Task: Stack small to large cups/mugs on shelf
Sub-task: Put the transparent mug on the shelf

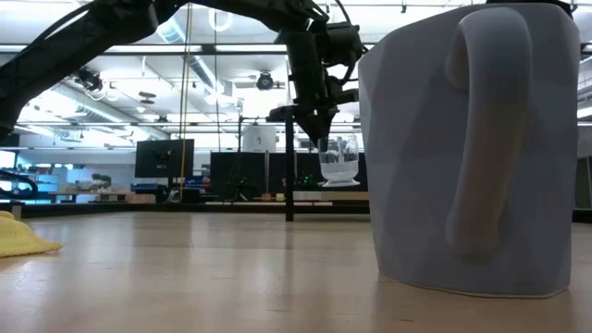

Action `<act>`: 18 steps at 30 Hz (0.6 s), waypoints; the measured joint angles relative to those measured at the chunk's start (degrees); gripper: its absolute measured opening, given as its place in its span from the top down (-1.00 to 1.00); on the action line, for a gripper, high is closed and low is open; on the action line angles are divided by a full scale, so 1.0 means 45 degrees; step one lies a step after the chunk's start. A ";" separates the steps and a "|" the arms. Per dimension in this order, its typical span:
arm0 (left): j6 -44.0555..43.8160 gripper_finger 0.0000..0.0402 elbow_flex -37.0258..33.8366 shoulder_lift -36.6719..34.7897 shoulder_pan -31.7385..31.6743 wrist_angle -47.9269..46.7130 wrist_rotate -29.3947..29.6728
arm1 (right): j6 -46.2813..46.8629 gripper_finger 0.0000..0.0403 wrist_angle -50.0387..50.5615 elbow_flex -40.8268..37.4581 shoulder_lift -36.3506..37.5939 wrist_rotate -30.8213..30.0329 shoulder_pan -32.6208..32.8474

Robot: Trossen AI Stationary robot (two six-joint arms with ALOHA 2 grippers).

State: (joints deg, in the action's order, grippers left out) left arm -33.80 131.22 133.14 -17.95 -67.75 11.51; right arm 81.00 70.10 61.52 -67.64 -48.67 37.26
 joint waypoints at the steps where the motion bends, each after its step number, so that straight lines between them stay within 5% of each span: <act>1: 0.0000 0.90 0.0000 0.0000 0.0003 0.0005 -0.0005 | 0.0002 0.62 0.0000 0.0000 0.0000 0.0029 0.0000; 9: 0.0097 0.94 0.0000 0.0000 -0.0046 0.0005 -0.0005 | 0.0007 0.62 -0.0009 0.0000 0.0000 0.0123 0.0000; 18: 0.0131 0.70 0.0000 -0.0005 -0.0056 0.0048 -0.0005 | 0.0007 0.62 -0.0014 0.0000 0.0000 0.0161 0.0000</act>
State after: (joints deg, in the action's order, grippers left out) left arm -33.21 131.22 133.12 -18.20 -67.53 11.49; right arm 81.03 70.04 61.52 -67.64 -47.94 37.26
